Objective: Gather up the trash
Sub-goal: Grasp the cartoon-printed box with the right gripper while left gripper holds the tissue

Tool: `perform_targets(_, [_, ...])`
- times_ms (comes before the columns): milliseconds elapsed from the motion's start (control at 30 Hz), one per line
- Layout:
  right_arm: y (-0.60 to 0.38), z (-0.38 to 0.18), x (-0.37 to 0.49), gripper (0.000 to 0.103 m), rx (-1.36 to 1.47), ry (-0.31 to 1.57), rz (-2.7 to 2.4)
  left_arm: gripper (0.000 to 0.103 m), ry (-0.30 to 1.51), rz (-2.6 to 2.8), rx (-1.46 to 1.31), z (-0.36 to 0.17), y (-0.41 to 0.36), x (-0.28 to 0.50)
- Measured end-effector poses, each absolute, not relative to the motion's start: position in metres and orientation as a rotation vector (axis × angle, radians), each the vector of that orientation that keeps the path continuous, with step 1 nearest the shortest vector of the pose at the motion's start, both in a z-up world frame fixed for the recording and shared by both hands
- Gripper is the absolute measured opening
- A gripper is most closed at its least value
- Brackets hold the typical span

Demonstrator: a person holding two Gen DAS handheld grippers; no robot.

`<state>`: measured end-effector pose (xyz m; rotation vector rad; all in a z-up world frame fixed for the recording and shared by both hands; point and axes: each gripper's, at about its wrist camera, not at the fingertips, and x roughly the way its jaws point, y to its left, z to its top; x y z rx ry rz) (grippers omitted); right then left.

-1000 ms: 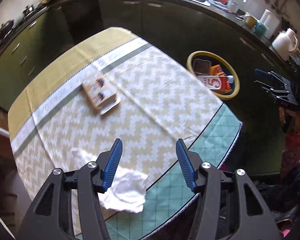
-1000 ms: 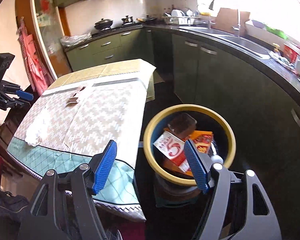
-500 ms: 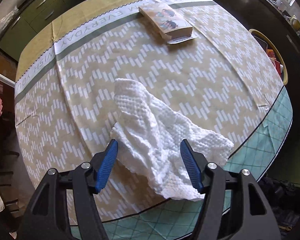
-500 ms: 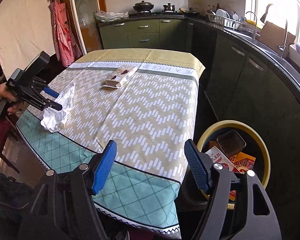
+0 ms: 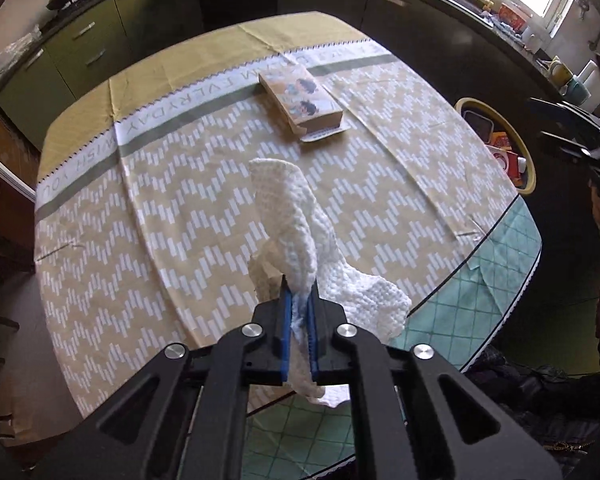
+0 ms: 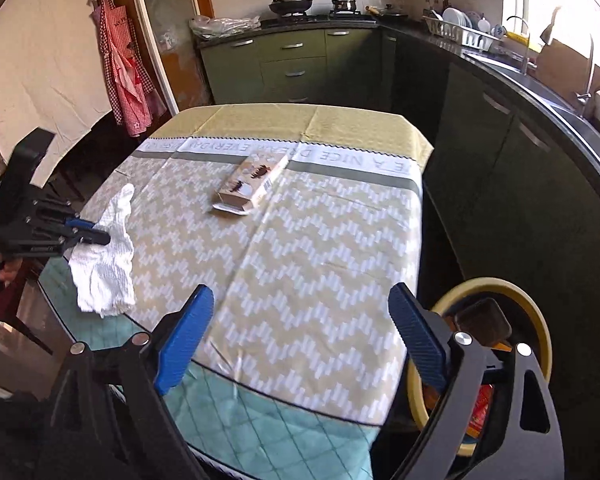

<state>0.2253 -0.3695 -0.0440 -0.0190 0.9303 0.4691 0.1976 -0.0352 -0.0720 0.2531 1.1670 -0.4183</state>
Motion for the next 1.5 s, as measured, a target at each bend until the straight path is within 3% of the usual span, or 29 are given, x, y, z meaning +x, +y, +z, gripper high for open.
perform_targets(333, [-0.230, -0.072, 0.364, 0.094, 0.046, 1.246, 0.441, 0.007, 0.966, -0.311, 0.211, -0.038, 0.004, 0.148])
perform_targets(533, [-0.191, -0.102, 0.404, 0.080, 0.000, 1.354, 0.289, 0.007, 0.900, -0.297, 0.197, -0.036, 0.013, 0.131])
perform_targets(600, [-0.186, -0.111, 0.407, 0.067, 0.002, 1.390, 0.267, 0.008, 0.892, -0.313, 0.197, -0.037, 0.013, 0.128])
perform_targets(700, [-0.180, -0.120, 0.409, 0.056, -0.001, 1.415, 0.241, 0.008, 0.887, -0.333, 0.193, -0.039, 0.014, 0.125])
perform_targets(767, [-0.176, -0.122, 0.409, 0.056, -0.011, 1.412, 0.228, 0.008, 0.879, -0.337, 0.189, -0.039, 0.016, 0.124])
perform_targets(833, [-0.175, -0.122, 0.409, 0.046, -0.014, 1.405, 0.220, 0.008, 0.873, -0.342, 0.177, -0.038, 0.019, 0.122])
perform_targets(933, [-0.179, -0.116, 0.407, 0.006, -0.015, 1.403, 0.213, 0.008, 0.868, -0.345, 0.159, -0.038, 0.022, 0.120])
perform_targets(967, [-0.181, -0.115, 0.406, 0.002, -0.015, 1.416, 0.212, 0.008, 0.868, -0.346, 0.153, -0.039, 0.022, 0.119])
perform_targets(1033, [-0.177, -0.116, 0.403, 0.004, -0.036, 1.439, 0.245, 0.008, 0.874, -0.348, 0.153, -0.040, 0.022, 0.118])
perform_targets(1100, [-0.176, -0.111, 0.399, 0.048, -0.023, 1.403, 0.241, 0.008, 0.875, -0.343, 0.152, -0.040, 0.022, 0.118])
perform_targets(1133, [-0.173, -0.109, 0.398, 0.086, -0.018, 1.381, 0.255, 0.008, 0.875, -0.340, 0.154, -0.040, 0.021, 0.118])
perform_targets(1333, [-0.146, -0.114, 0.404, 0.087, 0.008, 1.425, 0.256, 0.009, 0.867, -0.334, 0.168, -0.035, 0.020, 0.113])
perform_targets(1500, [-0.137, -0.129, 0.412, 0.062, -0.012, 1.466, 0.182, 0.009, 0.867, -0.333, 0.167, -0.035, 0.024, 0.113])
